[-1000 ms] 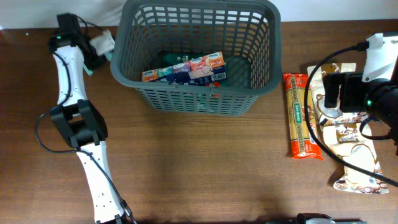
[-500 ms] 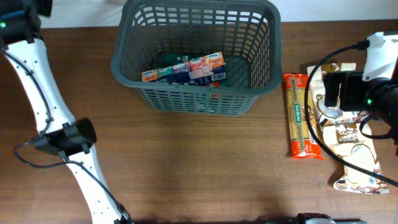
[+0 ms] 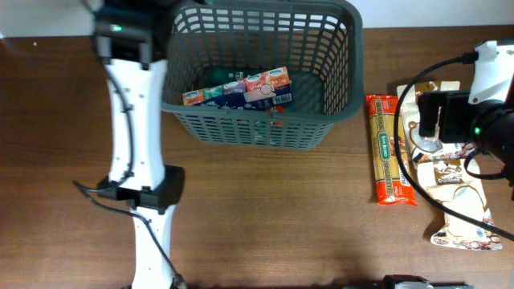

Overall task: Pack container
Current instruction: 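Carry the wipes pouch over the basket and release it inside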

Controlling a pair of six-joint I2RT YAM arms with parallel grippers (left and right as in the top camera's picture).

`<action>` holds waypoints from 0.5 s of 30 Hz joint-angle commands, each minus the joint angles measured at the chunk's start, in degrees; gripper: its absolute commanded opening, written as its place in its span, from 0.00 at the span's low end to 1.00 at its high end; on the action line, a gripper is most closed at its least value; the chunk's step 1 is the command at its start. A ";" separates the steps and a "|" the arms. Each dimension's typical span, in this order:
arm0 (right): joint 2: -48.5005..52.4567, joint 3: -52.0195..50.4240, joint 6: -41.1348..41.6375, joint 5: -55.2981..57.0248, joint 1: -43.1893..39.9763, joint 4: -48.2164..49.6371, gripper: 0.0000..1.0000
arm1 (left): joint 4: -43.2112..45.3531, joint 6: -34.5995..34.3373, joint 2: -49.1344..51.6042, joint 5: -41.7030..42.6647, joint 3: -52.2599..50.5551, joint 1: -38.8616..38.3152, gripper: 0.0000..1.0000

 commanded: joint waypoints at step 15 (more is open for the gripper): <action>0.13 0.11 0.94 -0.76 0.31 -2.08 0.99 | -33.83 23.43 -0.98 -2.38 -10.91 -4.33 0.02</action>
